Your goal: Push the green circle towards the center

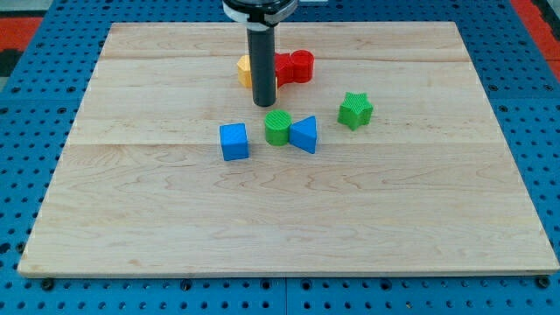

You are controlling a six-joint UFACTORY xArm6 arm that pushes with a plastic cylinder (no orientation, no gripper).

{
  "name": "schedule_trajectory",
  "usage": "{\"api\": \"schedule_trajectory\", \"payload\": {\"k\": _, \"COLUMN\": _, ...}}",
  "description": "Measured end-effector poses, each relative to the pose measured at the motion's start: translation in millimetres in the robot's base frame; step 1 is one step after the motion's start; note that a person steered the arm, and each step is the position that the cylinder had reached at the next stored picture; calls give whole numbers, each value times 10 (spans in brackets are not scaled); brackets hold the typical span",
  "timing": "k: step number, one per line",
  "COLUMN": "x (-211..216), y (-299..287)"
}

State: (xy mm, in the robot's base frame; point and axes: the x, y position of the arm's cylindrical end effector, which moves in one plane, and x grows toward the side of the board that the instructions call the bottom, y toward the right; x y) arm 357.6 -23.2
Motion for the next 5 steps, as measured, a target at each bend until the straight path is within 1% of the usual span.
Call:
{"api": "schedule_trajectory", "payload": {"k": 1, "x": 0, "y": 119}}
{"api": "schedule_trajectory", "payload": {"k": 2, "x": -105, "y": 888}}
{"api": "schedule_trajectory", "payload": {"k": 3, "x": -98, "y": 1299}}
{"api": "schedule_trajectory", "payload": {"k": 4, "x": 184, "y": 1435}}
{"api": "schedule_trajectory", "payload": {"k": 5, "x": 399, "y": 965}}
